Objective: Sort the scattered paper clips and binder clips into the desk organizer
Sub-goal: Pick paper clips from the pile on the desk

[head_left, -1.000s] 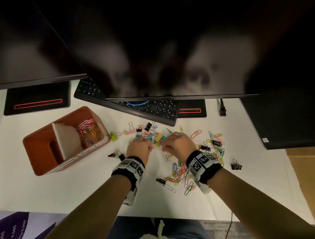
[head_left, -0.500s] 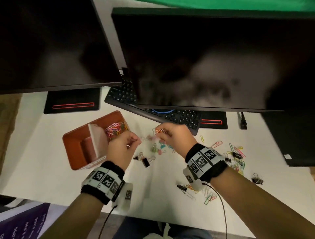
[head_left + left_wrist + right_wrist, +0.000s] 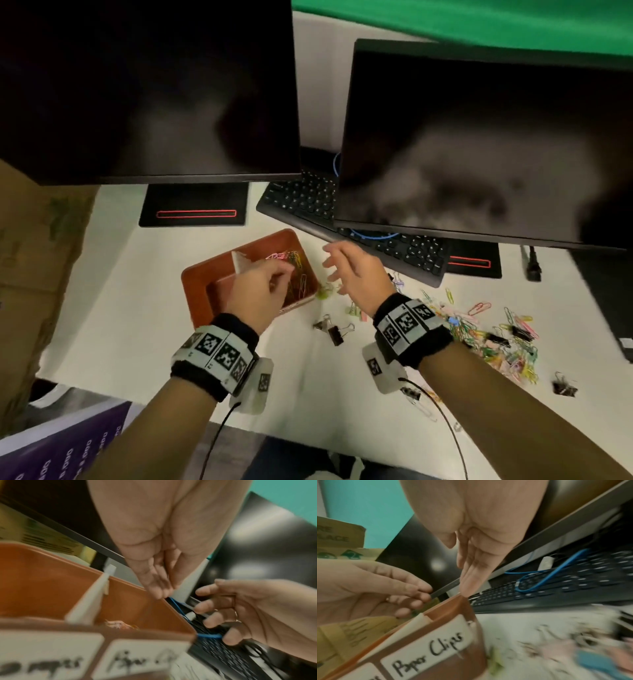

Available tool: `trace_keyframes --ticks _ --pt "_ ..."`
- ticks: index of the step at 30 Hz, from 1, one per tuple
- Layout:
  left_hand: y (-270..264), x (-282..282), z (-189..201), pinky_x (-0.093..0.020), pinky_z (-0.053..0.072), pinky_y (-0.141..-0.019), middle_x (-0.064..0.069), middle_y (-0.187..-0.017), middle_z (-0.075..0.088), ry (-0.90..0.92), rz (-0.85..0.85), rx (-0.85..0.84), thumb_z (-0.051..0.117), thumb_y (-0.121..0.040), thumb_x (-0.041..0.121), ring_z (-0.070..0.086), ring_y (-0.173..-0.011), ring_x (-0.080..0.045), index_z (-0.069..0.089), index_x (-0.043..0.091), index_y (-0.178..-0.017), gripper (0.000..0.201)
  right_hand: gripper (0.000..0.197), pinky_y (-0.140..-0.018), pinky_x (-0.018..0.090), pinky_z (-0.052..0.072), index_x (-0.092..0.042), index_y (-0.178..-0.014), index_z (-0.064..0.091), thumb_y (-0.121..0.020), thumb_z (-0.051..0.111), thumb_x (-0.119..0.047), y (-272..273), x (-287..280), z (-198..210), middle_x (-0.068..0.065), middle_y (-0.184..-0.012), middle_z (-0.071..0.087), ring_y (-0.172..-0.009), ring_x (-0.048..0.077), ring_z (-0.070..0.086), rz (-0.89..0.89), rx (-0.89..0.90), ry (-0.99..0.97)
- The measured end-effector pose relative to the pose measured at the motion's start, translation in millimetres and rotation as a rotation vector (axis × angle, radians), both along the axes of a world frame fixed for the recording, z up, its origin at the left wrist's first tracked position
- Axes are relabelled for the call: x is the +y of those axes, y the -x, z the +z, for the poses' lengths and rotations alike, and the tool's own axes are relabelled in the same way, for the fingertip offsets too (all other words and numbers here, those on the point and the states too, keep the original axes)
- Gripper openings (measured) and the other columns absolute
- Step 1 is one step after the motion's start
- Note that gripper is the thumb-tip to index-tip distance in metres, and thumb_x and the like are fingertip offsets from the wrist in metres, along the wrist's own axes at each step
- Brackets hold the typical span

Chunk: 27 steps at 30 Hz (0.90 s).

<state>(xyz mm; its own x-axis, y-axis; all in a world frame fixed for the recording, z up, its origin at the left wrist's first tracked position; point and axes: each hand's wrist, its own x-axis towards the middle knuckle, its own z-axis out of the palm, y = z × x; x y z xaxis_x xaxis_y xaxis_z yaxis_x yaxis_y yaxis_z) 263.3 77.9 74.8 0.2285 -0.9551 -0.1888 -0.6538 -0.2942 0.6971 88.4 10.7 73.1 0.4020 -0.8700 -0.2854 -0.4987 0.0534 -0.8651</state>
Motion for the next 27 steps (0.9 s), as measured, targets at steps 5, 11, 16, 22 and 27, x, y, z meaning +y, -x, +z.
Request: trace_keyframes --ticks 5,11,16,22,27 --pt "59.6 -2.5 -12.1 -0.019 0.047 -0.073 0.007 -0.092 0.062 0.059 -0.241 0.095 0.057 -0.088 0.011 0.058 -0.076 -0.006 0.063 0.019 -0.099 0.015 0.017 -0.075 0.027 0.051 -0.024 -0.103 0.064 -0.089 0.056 -0.017 92.5 10.6 -35.2 -0.001 -0.102 0.067 -0.084 0.015 0.061 -0.058 0.385 0.097" --pt "127.1 -20.3 -49.8 -0.033 0.046 -0.094 0.0 -0.117 0.049 -0.136 -0.382 -0.015 0.061 -0.083 0.018 0.05 -0.106 -0.017 0.054 0.023 -0.117 0.035 0.033 -0.094 0.036 0.044 -0.027 -0.113 0.06 -0.081 0.065 -0.022 154.8 9.2 -62.7 0.001 -0.118 0.057 -0.109 0.023 0.05 -0.012 0.631 0.074" --pt "150.6 -34.3 -78.1 -0.041 0.042 -0.098 0.0 -0.132 0.036 -0.2 -0.414 -0.27 0.064 -0.079 0.021 0.037 -0.119 -0.023 0.05 0.033 -0.119 0.044 0.044 -0.093 0.043 0.045 -0.035 -0.116 0.058 -0.073 0.071 -0.031 147.1 6.1 -84.7 -0.001 -0.115 0.056 -0.108 0.025 0.051 0.149 0.596 0.125" --pt "153.6 -38.8 -89.5 -0.035 0.042 -0.09 0.0 -0.121 0.038 -0.158 -0.339 -0.301 0.069 -0.077 0.019 0.042 -0.107 -0.021 0.062 0.027 -0.094 0.02 0.025 -0.08 0.043 0.051 -0.028 -0.101 0.06 -0.077 0.065 -0.025 142.3 5.5 -98.5 0.0 -0.098 0.061 -0.095 0.026 0.058 0.161 0.501 0.176" --pt "142.1 -30.5 -92.8 -0.019 0.041 -0.085 0.002 -0.113 0.044 -0.182 -0.238 -0.156 0.064 -0.08 0.007 0.046 -0.095 -0.011 0.061 0.012 -0.08 0.006 0.016 -0.075 0.03 0.055 -0.023 -0.096 0.066 -0.08 0.068 -0.027 164.9 10.5 -86.3 -0.005 -0.093 0.064 -0.079 0.012 0.061 0.096 0.344 0.168"
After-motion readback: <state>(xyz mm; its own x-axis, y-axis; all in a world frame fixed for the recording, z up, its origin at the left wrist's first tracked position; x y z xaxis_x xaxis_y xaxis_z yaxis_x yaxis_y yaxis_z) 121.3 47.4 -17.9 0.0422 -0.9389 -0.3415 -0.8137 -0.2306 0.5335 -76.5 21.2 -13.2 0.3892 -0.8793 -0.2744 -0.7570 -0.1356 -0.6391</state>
